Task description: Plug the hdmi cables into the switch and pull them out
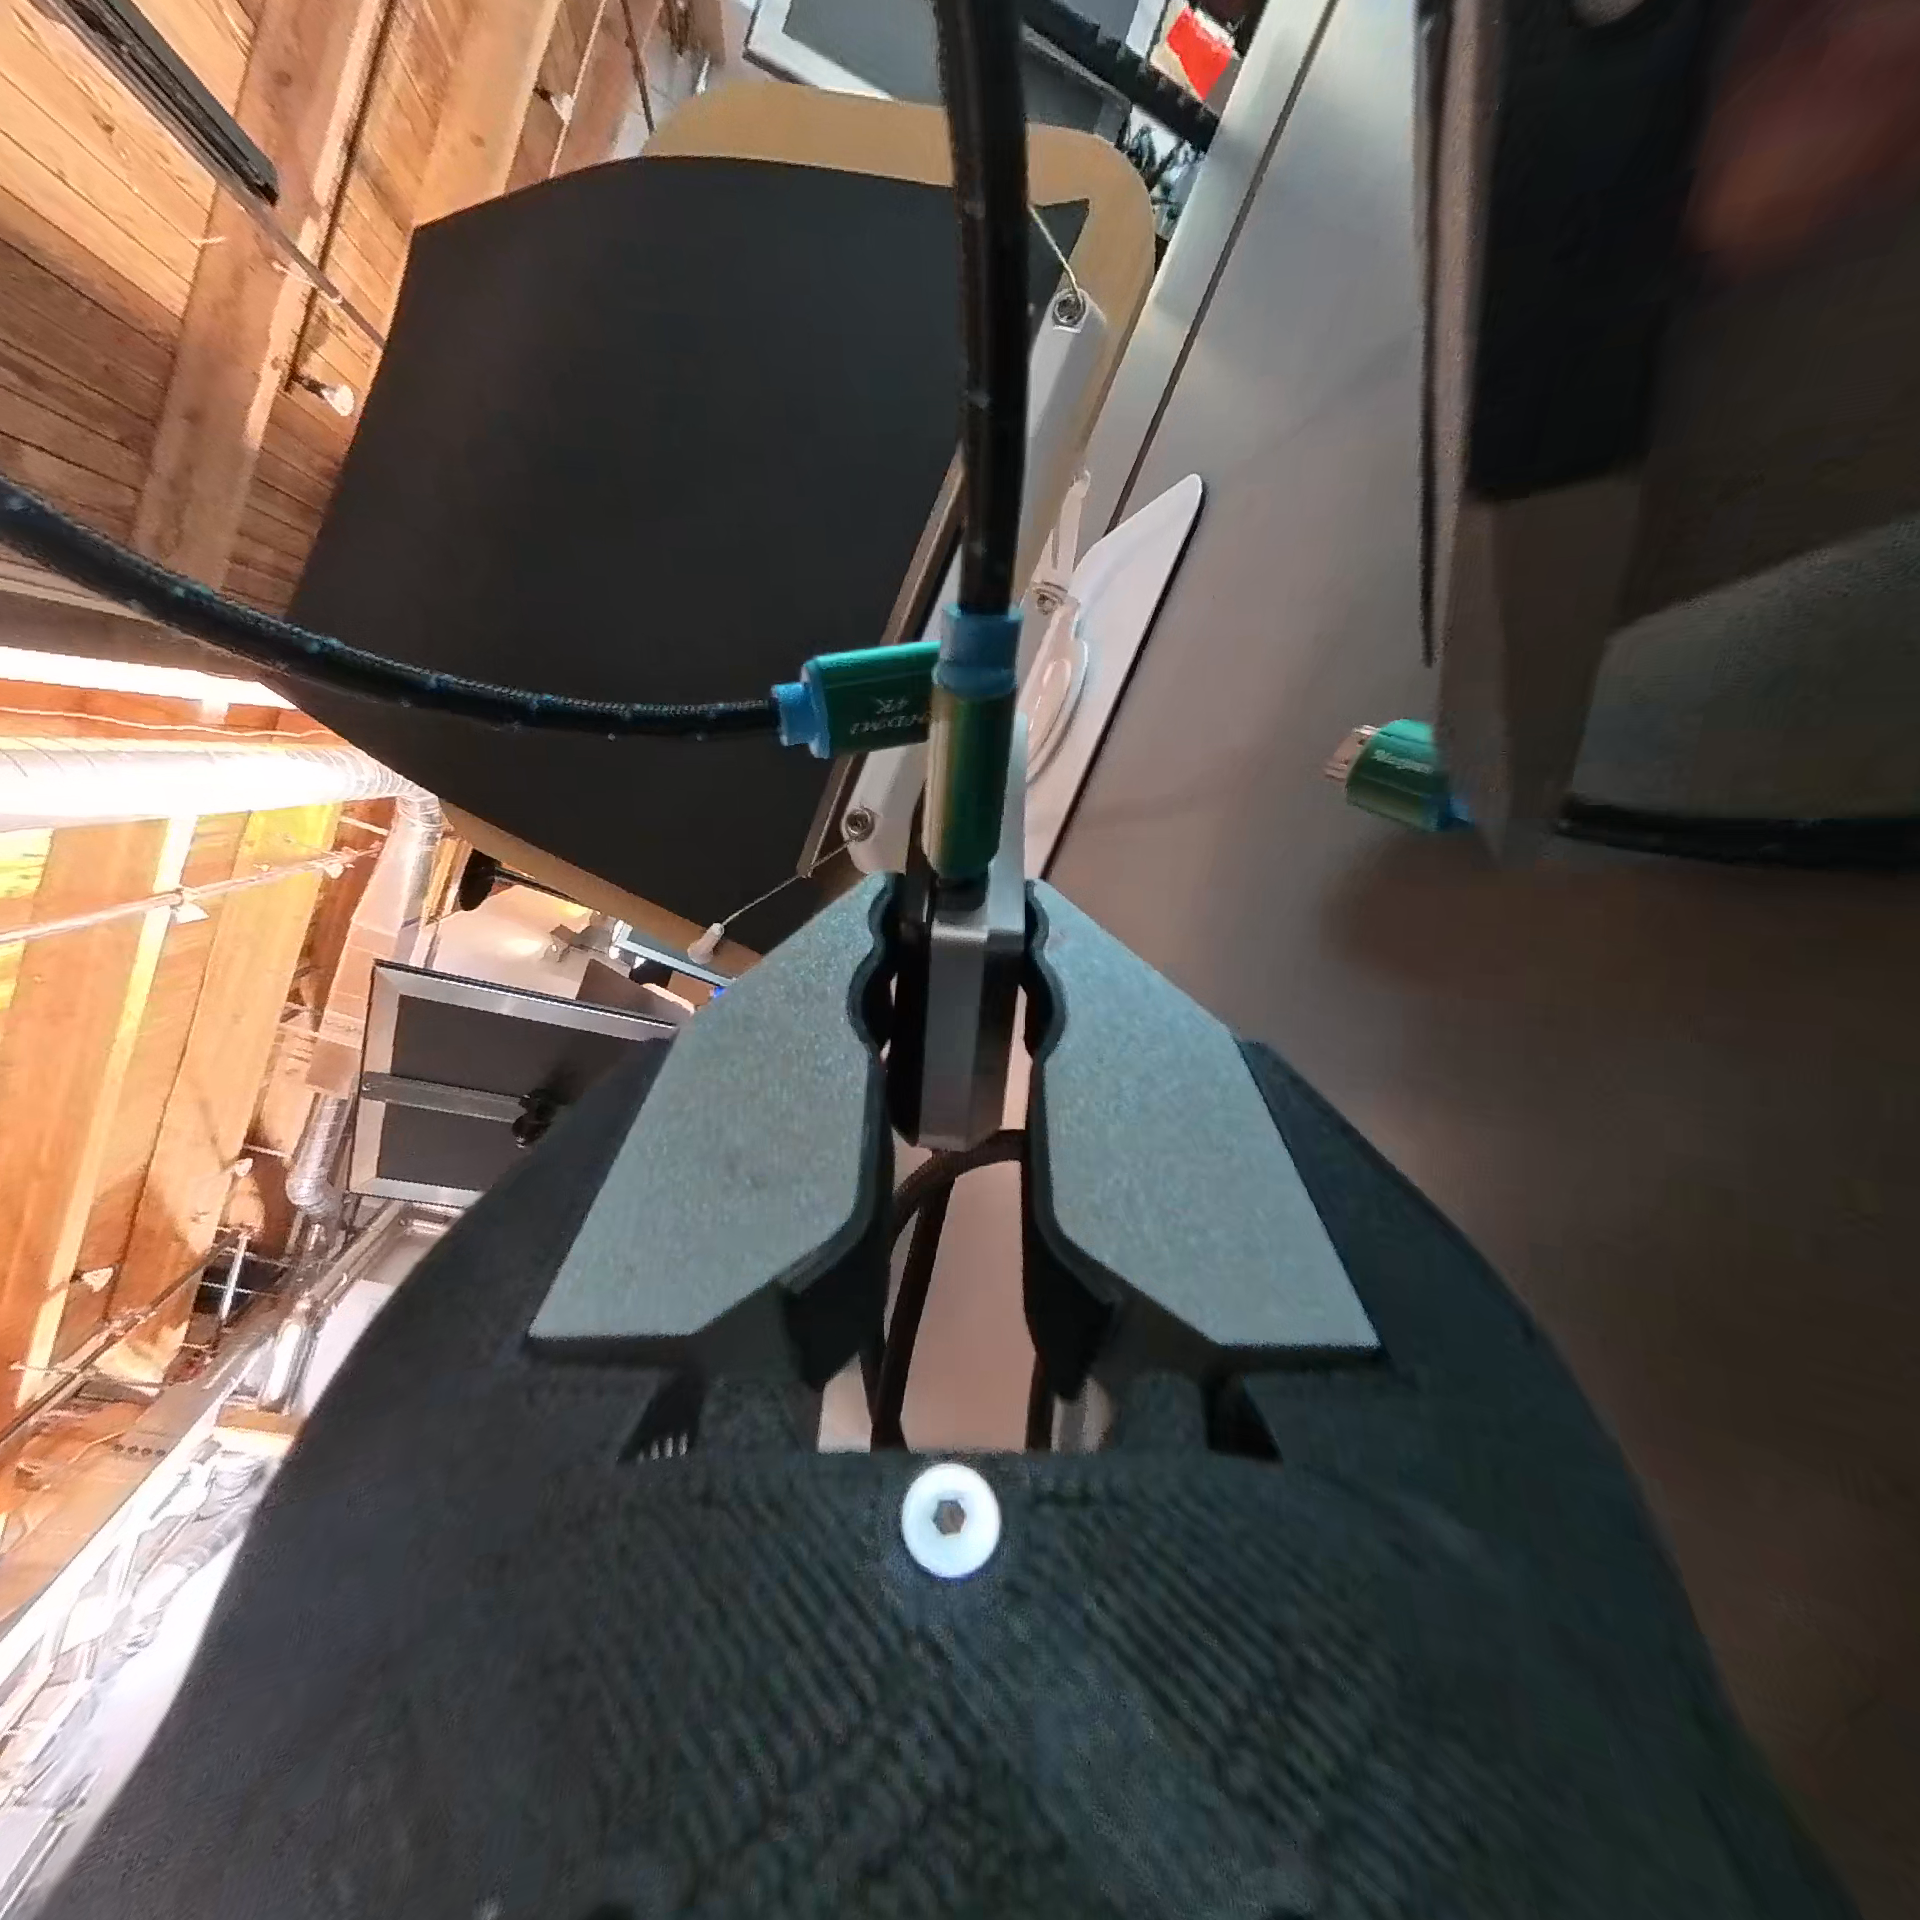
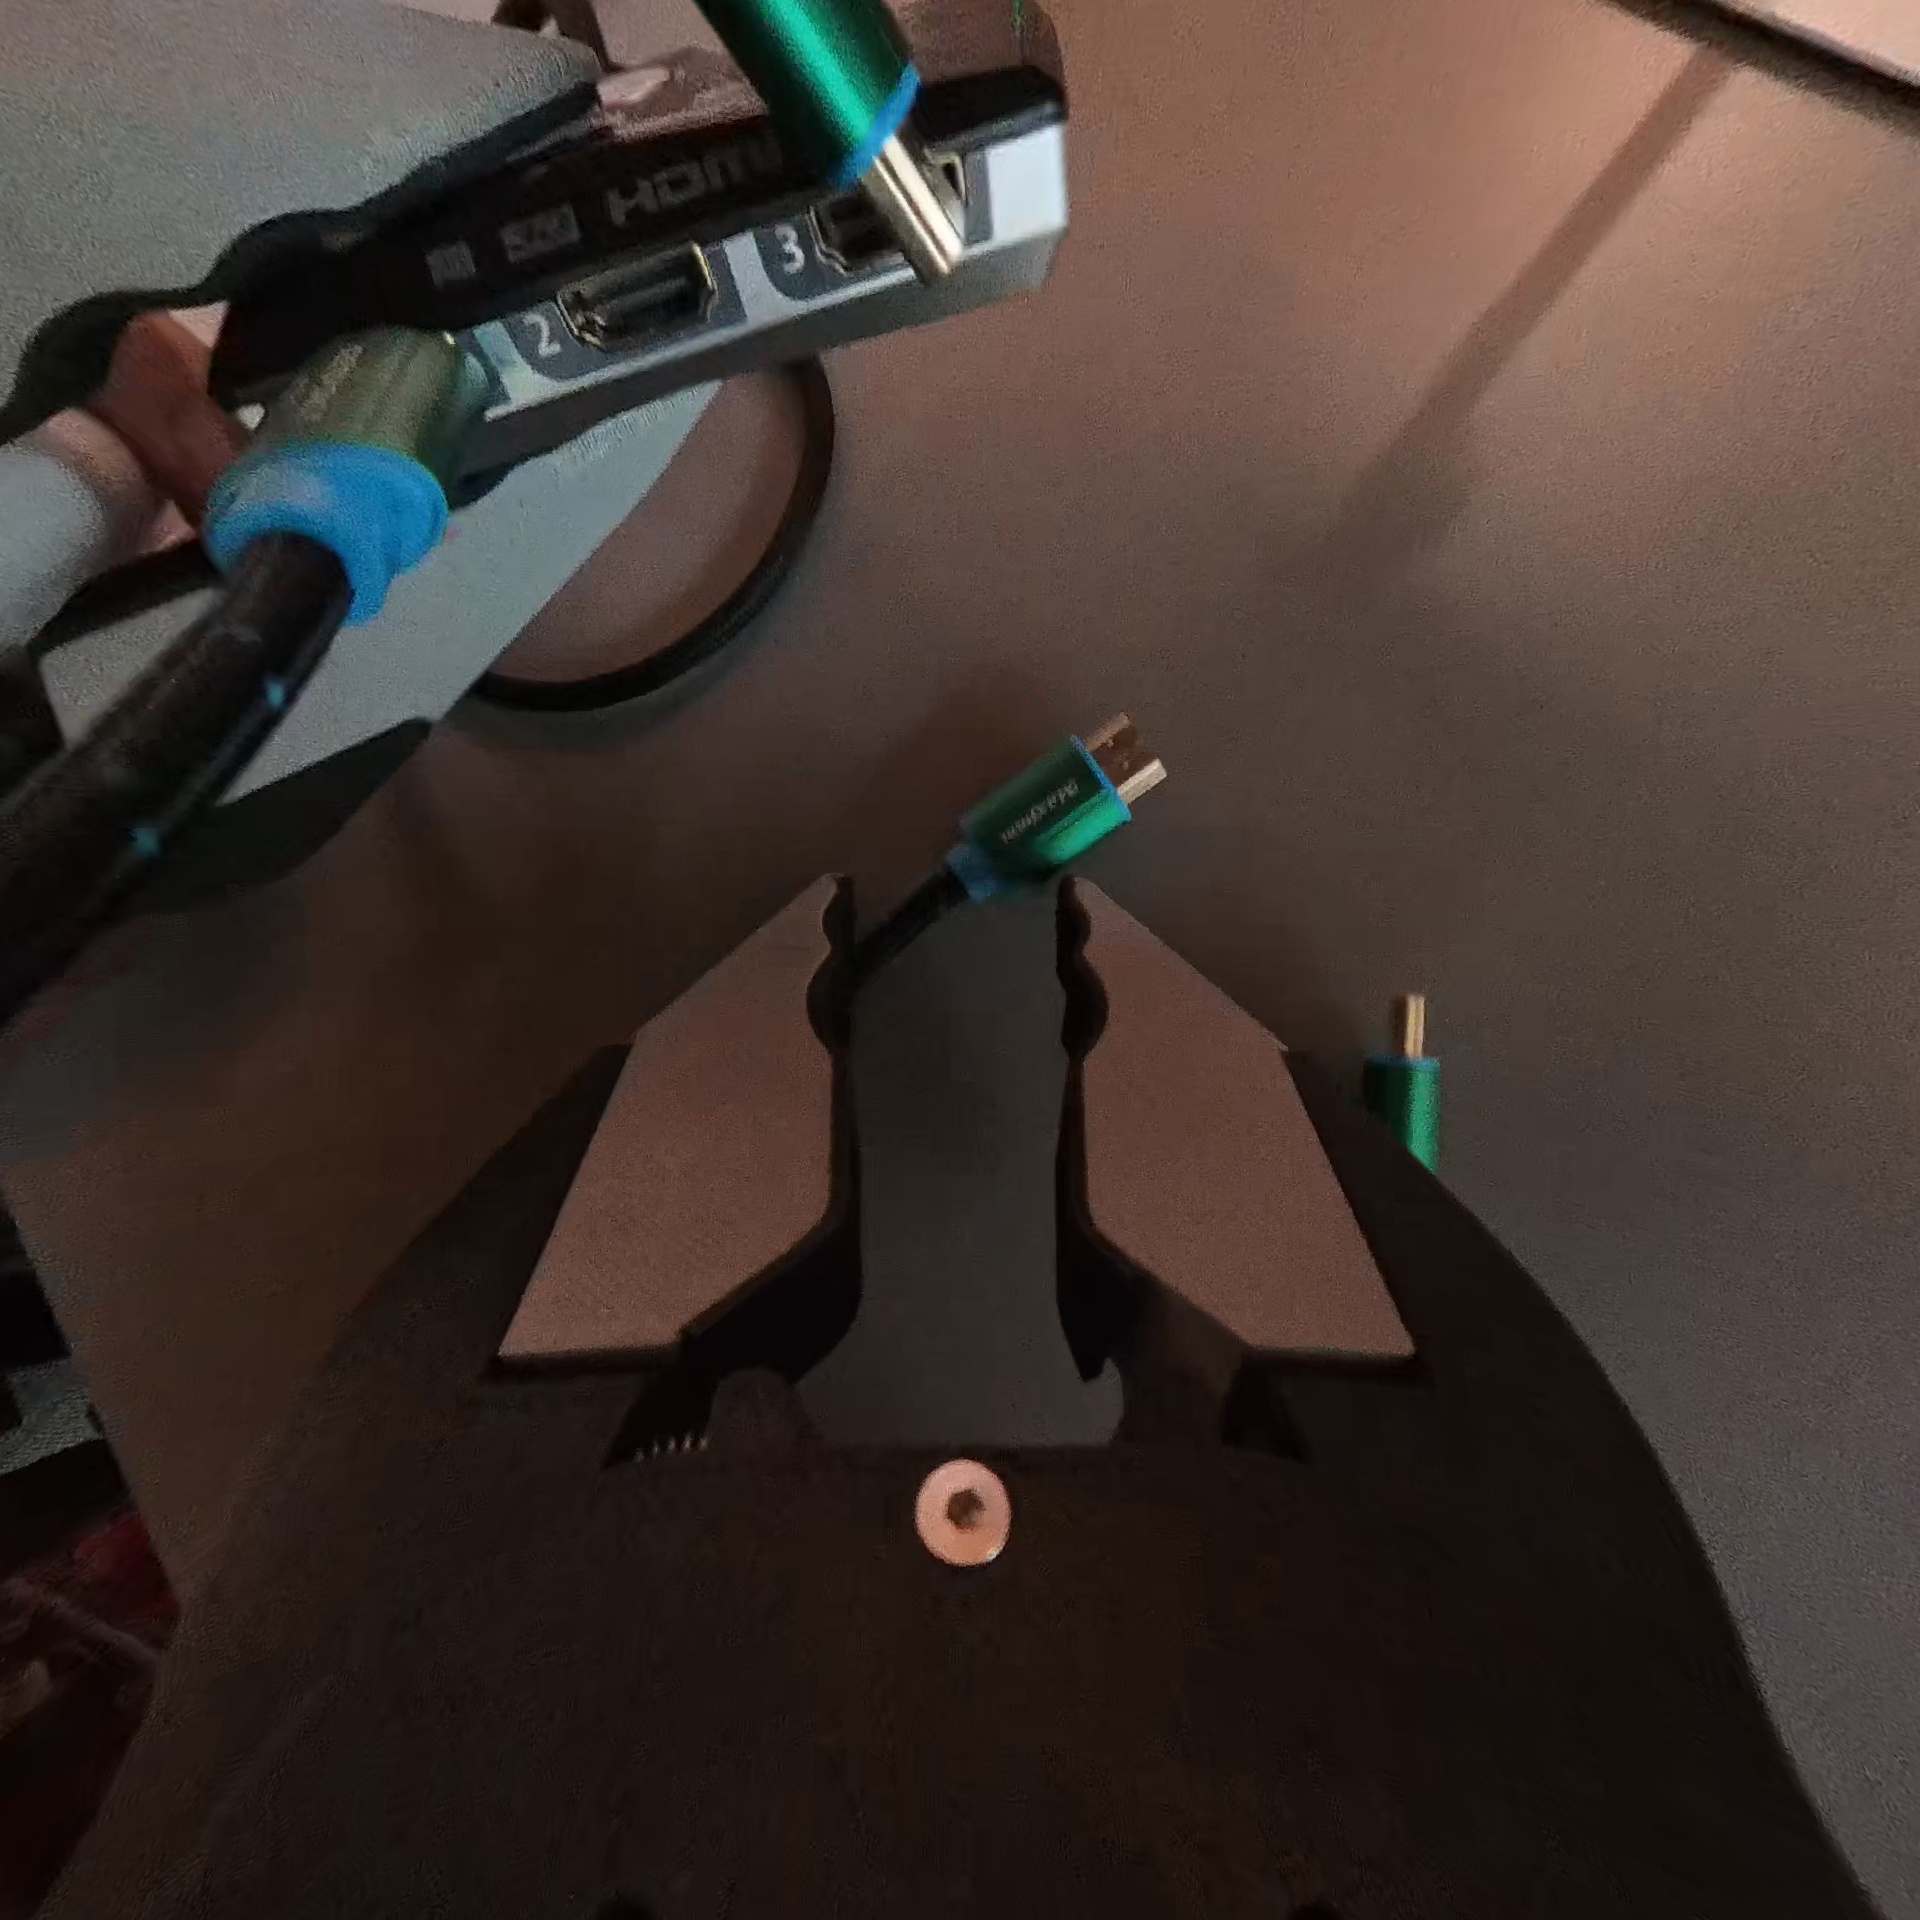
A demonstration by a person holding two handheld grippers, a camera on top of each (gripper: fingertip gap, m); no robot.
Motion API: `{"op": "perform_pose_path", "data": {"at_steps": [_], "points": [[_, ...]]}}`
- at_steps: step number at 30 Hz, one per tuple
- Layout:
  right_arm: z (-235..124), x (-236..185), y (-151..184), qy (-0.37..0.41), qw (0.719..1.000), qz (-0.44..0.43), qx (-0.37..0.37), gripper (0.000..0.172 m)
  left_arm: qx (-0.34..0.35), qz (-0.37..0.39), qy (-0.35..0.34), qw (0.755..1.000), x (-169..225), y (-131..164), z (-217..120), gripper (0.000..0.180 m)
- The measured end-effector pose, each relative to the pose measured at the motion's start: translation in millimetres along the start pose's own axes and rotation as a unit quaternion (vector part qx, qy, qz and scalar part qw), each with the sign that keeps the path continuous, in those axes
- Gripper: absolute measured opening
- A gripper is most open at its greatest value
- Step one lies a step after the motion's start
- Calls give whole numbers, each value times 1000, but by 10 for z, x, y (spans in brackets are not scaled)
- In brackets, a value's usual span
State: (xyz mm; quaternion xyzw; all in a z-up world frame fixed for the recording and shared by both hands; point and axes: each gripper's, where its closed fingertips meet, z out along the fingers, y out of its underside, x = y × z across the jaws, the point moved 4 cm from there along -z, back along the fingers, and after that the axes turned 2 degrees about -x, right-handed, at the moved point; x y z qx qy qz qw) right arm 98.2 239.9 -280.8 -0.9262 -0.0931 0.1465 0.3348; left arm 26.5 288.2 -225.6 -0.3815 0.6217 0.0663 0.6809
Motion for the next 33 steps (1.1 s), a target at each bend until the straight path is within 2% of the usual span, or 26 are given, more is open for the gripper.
{"op": "perform_pose_path", "data": {"at_steps": [5,11,16,23,28,30,33], "points": [[124,65,-75,41,998,-51,21,29,-1,-7,9,1000,10,23,22,19],[16,-116,-100,-14,993,-96,61,25,-5,-3,8,1000,23,25,19,20],[-122,-164,-117,-46,991,-81,100,21,-8,4,6,1000,46,24,18,19],[-189,-75,-129,12,988,-101,115,19,-19,23,-1,1000,77,28,22,19],[-383,4,-247,85,972,-126,178,18,-19,6,-15,1000,17,40,15,19],[-453,9,-278,87,968,-122,201,18,-21,-13,-17,1000,-20,71,17,20],[-442,28,-266,74,972,-108,197,19,-25,-32,-21,999,-63,111,17,20]]}}
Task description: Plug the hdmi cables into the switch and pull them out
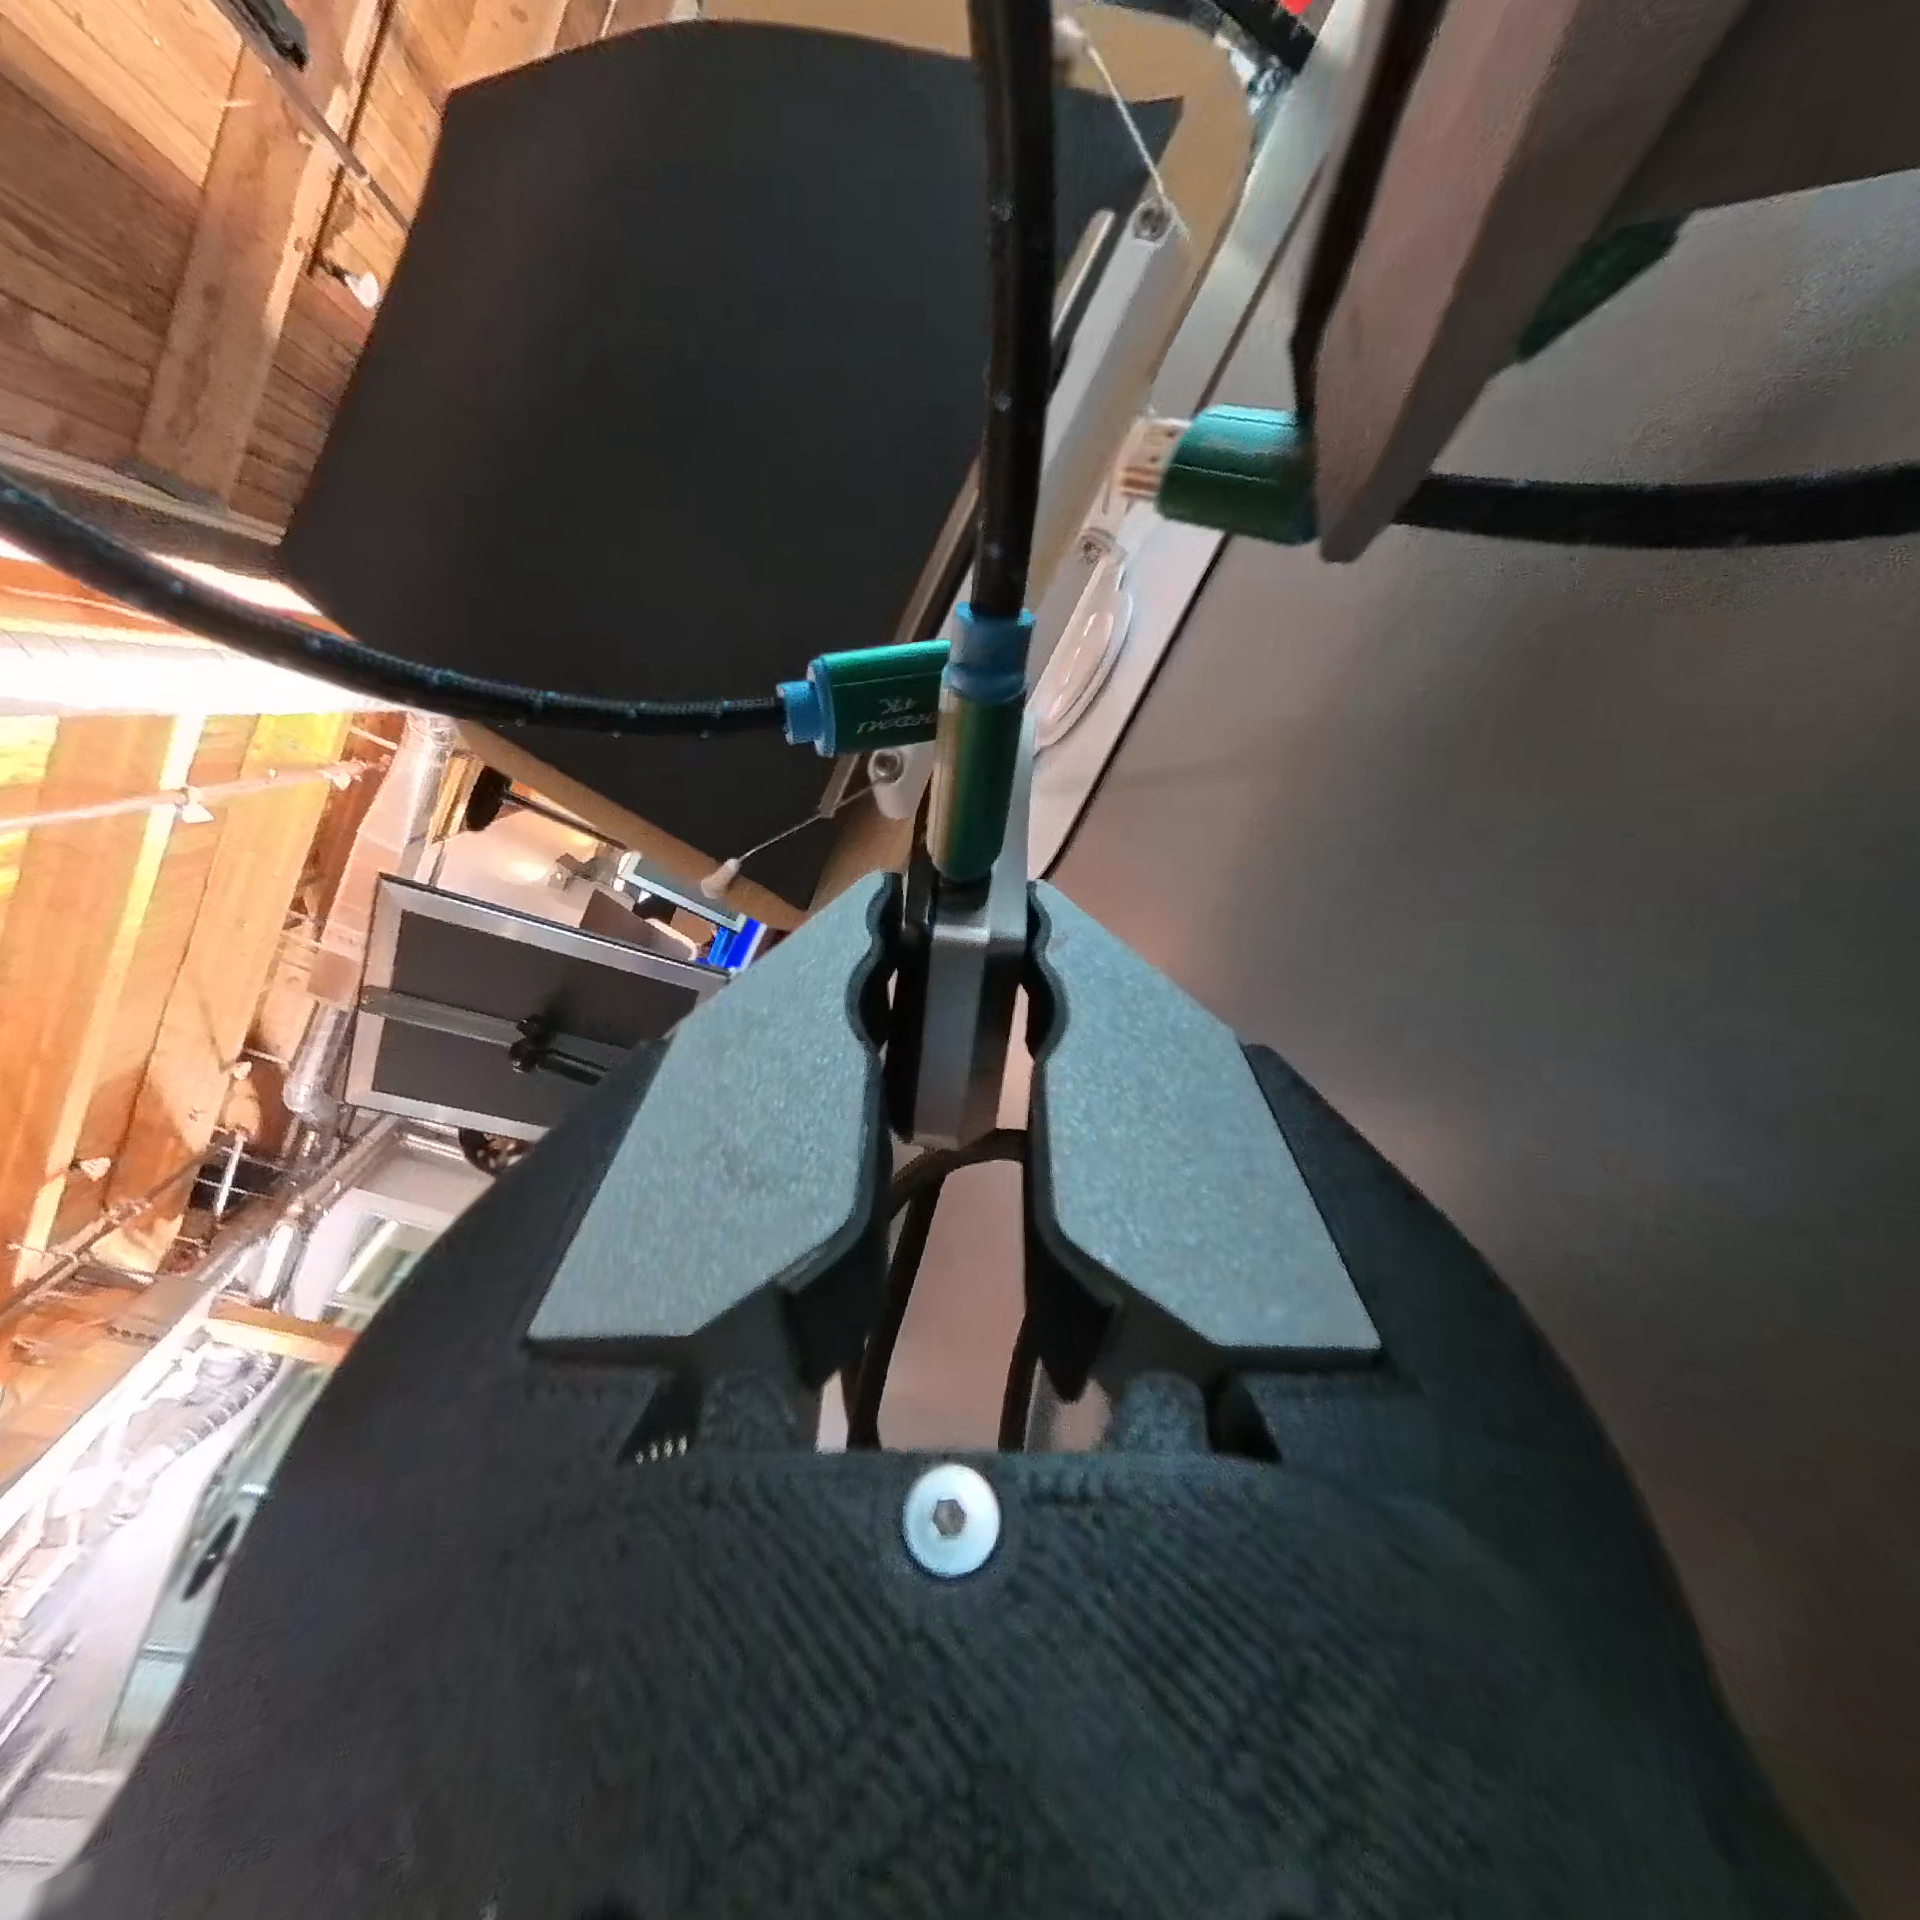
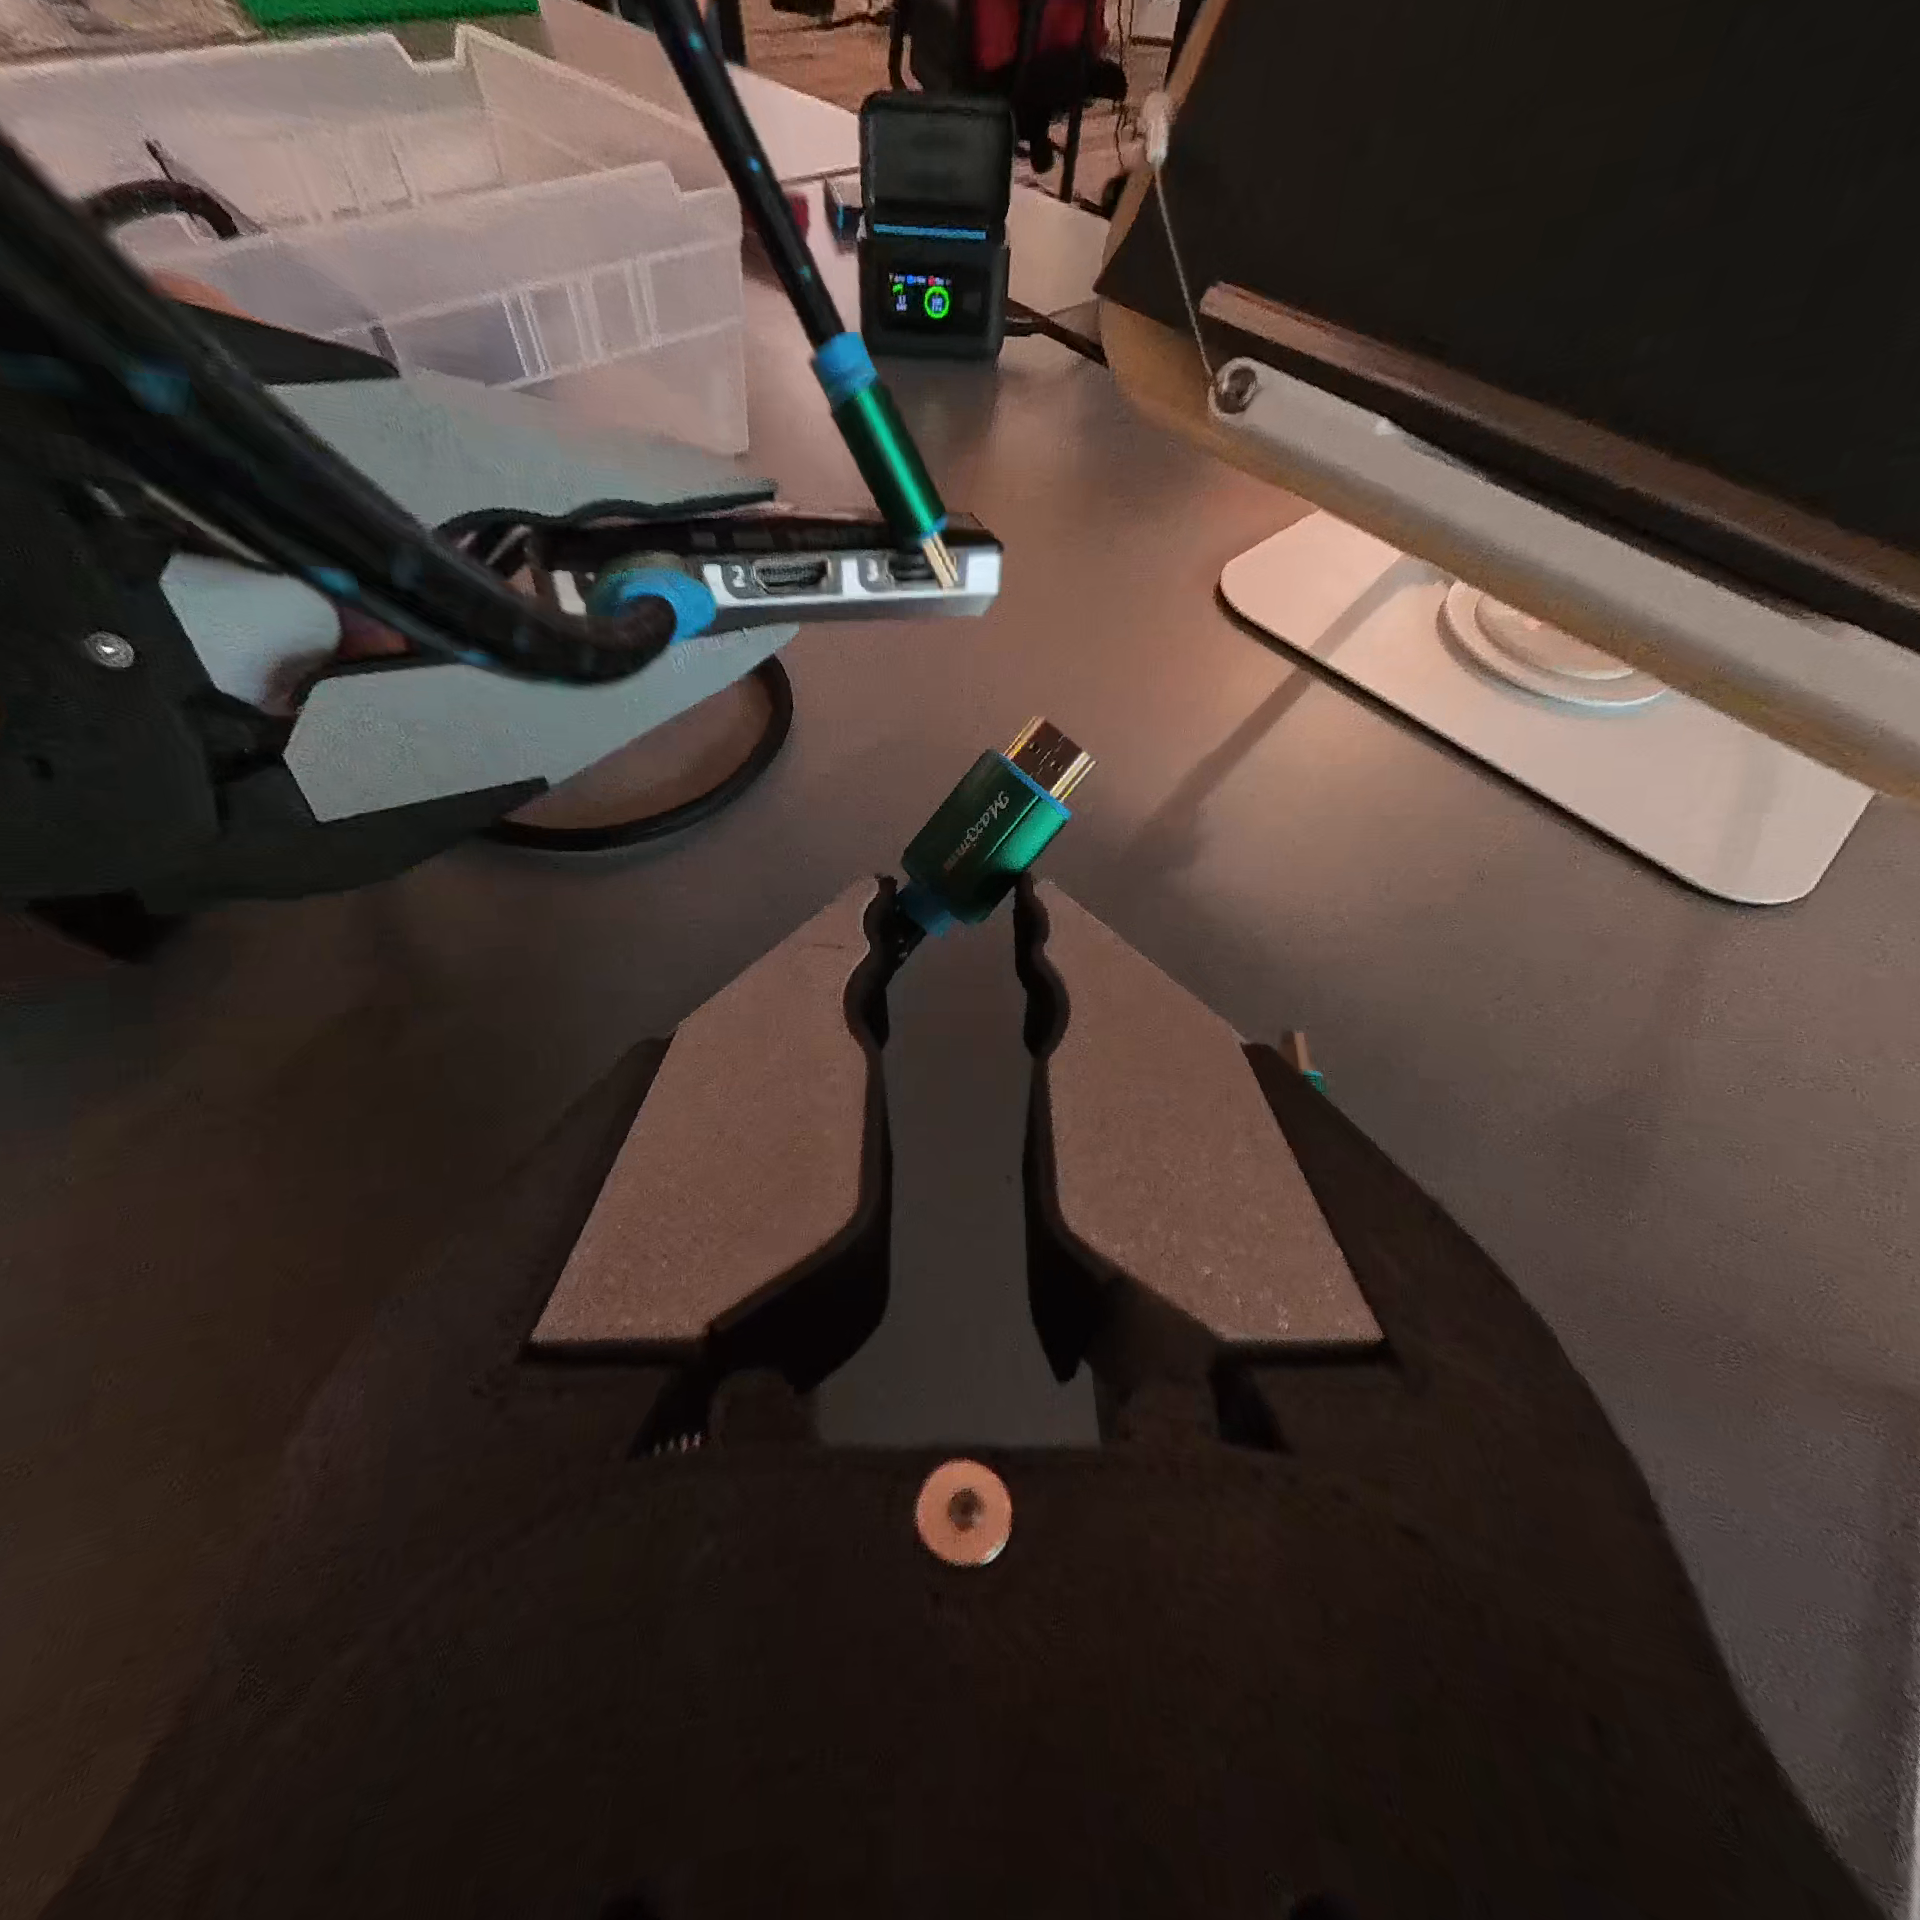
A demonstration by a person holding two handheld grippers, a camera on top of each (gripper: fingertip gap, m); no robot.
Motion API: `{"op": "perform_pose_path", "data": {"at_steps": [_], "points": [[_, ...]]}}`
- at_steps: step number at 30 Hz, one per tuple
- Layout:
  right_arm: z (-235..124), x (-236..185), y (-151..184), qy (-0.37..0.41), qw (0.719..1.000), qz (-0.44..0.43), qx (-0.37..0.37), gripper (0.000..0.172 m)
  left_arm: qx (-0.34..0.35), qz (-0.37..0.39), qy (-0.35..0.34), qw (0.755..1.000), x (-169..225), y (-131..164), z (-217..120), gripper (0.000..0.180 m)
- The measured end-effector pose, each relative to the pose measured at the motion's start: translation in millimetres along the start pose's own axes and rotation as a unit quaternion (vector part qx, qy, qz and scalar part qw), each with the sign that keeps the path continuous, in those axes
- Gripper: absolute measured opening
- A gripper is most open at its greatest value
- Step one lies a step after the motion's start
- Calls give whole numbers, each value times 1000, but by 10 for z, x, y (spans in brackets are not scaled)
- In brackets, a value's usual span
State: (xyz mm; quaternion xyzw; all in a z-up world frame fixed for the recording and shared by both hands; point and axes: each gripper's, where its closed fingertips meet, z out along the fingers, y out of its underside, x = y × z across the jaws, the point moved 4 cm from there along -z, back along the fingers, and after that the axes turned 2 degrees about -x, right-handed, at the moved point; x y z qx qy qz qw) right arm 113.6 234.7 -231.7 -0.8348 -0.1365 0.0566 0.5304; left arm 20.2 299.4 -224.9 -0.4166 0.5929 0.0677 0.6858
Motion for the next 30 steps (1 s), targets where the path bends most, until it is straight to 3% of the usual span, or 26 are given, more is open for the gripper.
{"op": "perform_pose_path", "data": {"at_steps": [12,30], "points": [[199,-199,229,-55,995,-18,-79,19,12,11,-10,1000,-13,-42,-30,19],[156,-396,138,-122,991,-24,-45,19,16,11,-9,1000,-10,-53,-40,19]]}}
